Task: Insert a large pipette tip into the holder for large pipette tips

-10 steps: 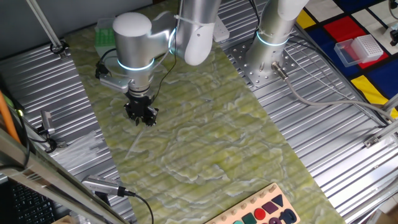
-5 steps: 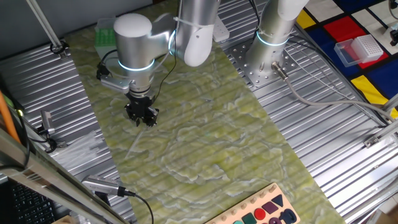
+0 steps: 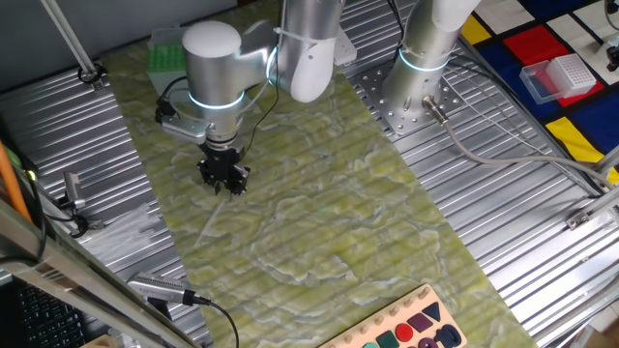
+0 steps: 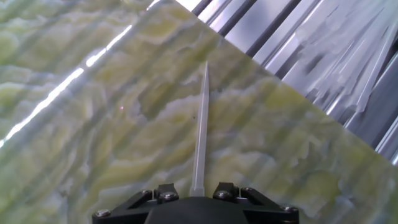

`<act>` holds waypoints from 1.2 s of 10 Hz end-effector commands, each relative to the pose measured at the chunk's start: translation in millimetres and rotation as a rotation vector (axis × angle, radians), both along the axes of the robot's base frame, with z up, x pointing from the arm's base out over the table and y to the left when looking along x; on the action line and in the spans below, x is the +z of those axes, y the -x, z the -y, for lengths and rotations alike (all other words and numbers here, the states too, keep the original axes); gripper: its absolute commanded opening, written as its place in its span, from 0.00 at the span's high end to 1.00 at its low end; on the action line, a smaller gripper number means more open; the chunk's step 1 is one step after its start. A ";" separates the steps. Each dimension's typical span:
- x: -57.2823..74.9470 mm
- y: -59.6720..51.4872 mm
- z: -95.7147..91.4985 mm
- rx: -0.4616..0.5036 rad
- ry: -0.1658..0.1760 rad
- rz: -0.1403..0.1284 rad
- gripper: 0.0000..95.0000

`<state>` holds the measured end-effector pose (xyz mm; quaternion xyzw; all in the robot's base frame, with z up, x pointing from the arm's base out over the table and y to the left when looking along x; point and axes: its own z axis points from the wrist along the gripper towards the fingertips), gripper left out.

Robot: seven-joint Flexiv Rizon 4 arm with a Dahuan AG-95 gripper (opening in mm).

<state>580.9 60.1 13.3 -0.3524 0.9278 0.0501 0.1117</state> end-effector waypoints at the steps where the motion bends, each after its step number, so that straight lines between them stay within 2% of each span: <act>1: -1.2 0.8 0.7 -0.003 0.003 0.001 0.80; 8: -3.7 3.5 2.1 0.002 0.006 0.013 0.80; 9: -3.9 3.5 2.1 -0.001 0.005 0.014 1.00; 11: -3.9 3.4 2.1 -0.009 0.004 0.012 1.00; 12: 0.5 3.2 1.7 -0.012 0.013 0.004 1.00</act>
